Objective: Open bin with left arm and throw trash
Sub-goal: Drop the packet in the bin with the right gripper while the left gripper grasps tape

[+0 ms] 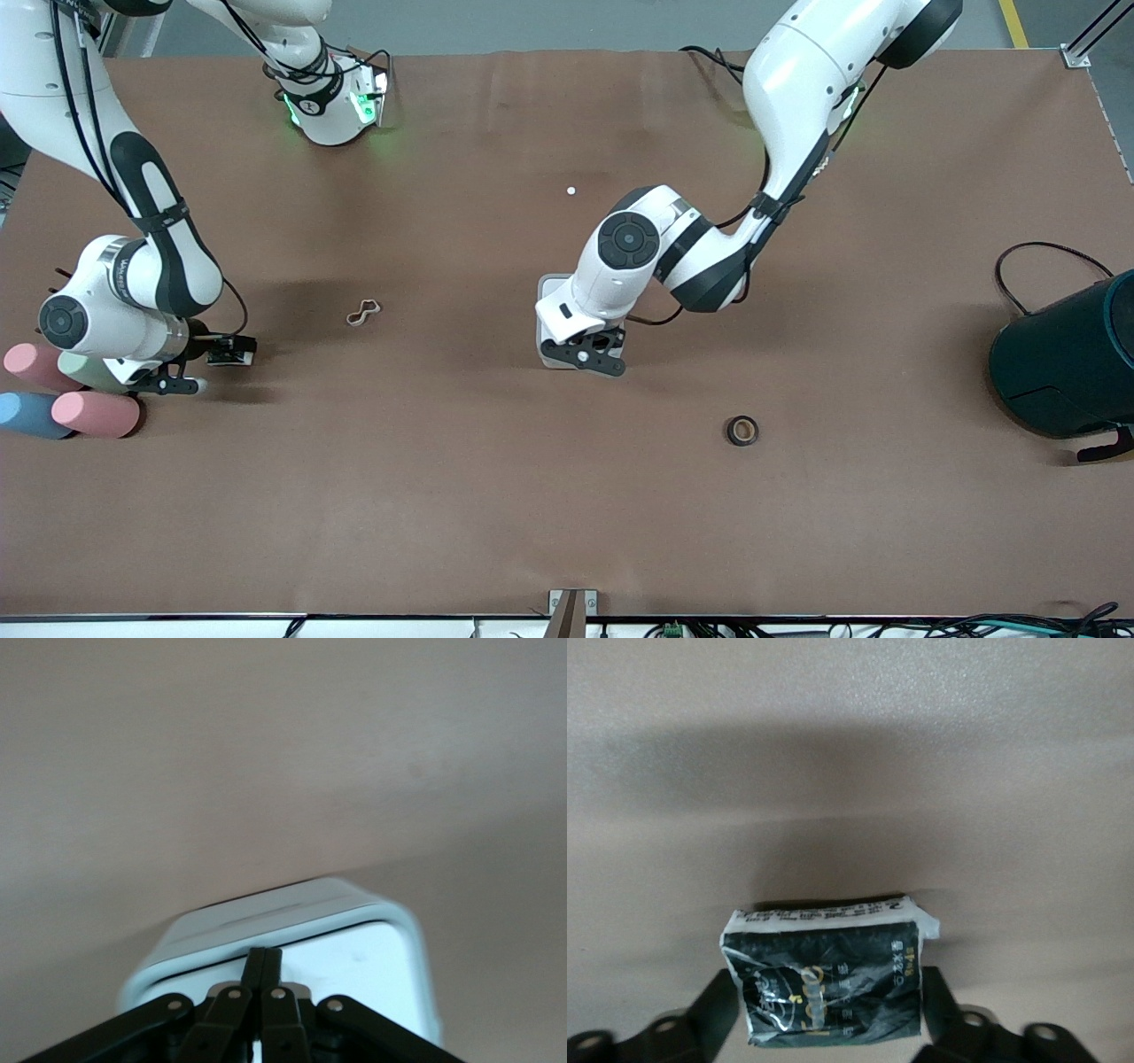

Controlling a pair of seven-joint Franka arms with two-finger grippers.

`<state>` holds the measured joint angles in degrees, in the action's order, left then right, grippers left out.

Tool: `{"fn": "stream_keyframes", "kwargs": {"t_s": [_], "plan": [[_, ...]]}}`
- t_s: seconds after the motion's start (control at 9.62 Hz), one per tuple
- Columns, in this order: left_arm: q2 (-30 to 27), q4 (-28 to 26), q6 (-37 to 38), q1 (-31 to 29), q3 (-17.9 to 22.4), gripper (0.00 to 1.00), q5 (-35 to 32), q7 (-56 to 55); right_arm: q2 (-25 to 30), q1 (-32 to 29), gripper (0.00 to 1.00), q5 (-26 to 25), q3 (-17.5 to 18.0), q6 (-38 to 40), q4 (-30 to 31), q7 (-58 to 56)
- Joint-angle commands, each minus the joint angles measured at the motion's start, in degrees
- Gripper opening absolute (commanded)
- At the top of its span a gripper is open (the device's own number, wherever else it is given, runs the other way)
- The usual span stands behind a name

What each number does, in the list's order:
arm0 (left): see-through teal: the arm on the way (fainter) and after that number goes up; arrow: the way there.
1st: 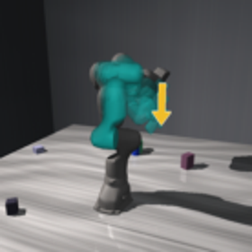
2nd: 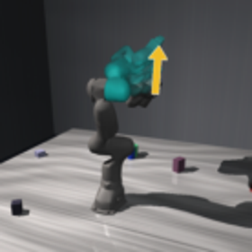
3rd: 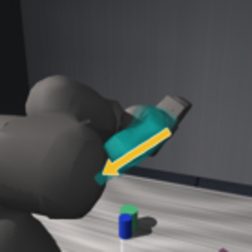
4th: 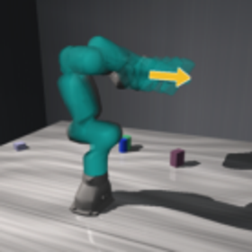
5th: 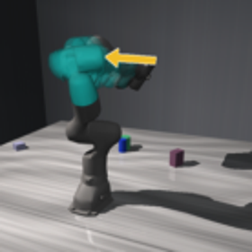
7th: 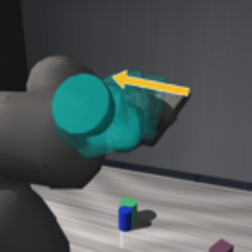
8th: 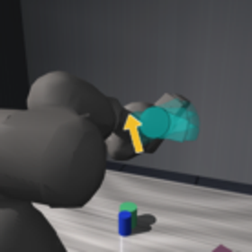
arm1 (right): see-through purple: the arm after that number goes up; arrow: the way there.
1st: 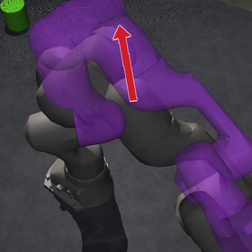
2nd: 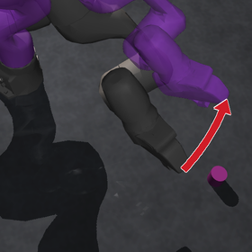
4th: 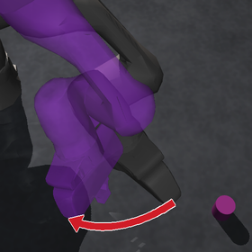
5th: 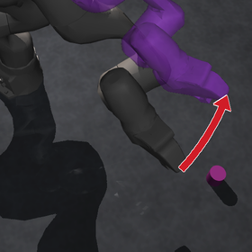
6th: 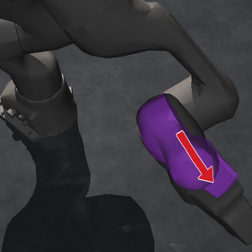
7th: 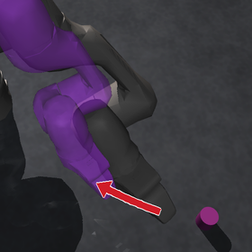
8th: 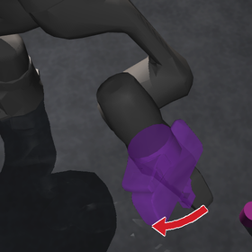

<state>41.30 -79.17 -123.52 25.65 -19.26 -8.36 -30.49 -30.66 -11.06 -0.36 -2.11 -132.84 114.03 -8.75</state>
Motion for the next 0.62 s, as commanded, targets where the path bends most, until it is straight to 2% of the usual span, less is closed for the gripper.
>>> {"fn": "stream_keyframes", "kwargs": {"t_s": [0.0,0.21,0.31,0.42,0.52], "plan": [[-7.97,-1.69,12.30,-5.67,-0.77,0.01,-0.87,3.91,0.25,-0.89,0.26,-1.04,0.70,0.73,0.32,0.22],[-8.26,-1.77,13.75,-11.82,-0.60,0.05,-0.78,18.29,1.39,-0.98,0.04,-0.69,0.71,7.29,-2.12,0.49],[-6.52,-1.78,13.57,-15.24,-0.60,0.20,-0.78,26.20,3.22,-0.63,0.04,0.09,0.88,14.29,-5.88,0.66],[-4.84,-1.86,12.79,-17.89,-0.51,0.35,-1.13,31.06,5.16,-0.02,0.04,3.75,1.23,23.59,-11.23,2.49],[-3.00,-2.04,10.43,-19.83,-0.51,0.78,-1.39,36.42,6.13,1.99,0.04,7.71,1.67,31.60,-16.59,6.43]]}}
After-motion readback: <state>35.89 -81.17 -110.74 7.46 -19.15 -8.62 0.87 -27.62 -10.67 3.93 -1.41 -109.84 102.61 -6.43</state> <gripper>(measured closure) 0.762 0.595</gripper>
